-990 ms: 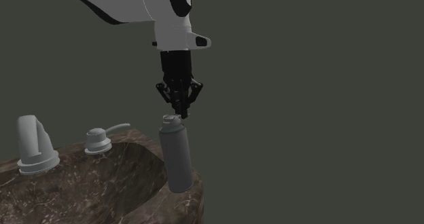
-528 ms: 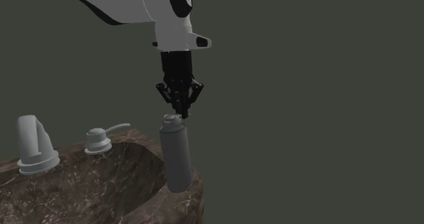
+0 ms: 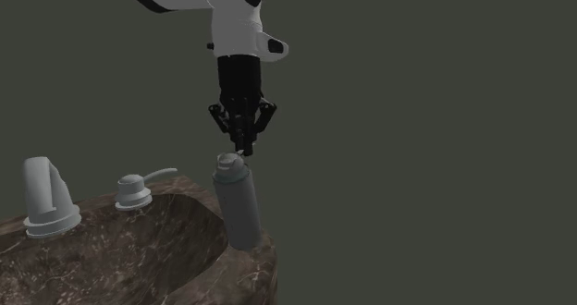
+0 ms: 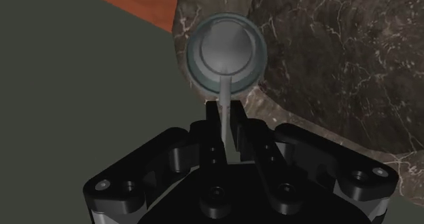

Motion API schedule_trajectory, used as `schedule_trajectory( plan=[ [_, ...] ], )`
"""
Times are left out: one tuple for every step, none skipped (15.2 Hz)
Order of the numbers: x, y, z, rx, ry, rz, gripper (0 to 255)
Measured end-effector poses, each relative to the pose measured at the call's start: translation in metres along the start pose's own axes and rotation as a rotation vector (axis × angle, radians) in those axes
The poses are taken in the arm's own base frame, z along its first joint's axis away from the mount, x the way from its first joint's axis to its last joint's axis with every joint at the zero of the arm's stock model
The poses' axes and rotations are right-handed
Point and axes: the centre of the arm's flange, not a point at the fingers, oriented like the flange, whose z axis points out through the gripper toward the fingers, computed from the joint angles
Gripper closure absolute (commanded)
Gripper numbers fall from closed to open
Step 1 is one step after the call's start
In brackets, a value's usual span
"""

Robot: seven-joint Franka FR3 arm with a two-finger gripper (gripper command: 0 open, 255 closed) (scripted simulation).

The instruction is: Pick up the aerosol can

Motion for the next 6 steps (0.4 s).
schedule_trajectory(
  plan=[
    [0.000, 0.001, -0.003, -0.002, -0.006, -0.001, 255],
    [0.000, -0.001, -0.011, 0.002, 0.009, 0.002, 255],
    [0.002, -0.005, -0.022, 0.015, 0.051, 0.005, 255],
    [0.003, -0.005, -0.027, 0.019, 0.060, -0.002, 255],
    [0.003, -0.007, -0.033, 0.021, 0.071, 0.002, 255],
    [0.003, -0.006, -0.036, 0.019, 0.066, -0.001, 255]
  ],
)
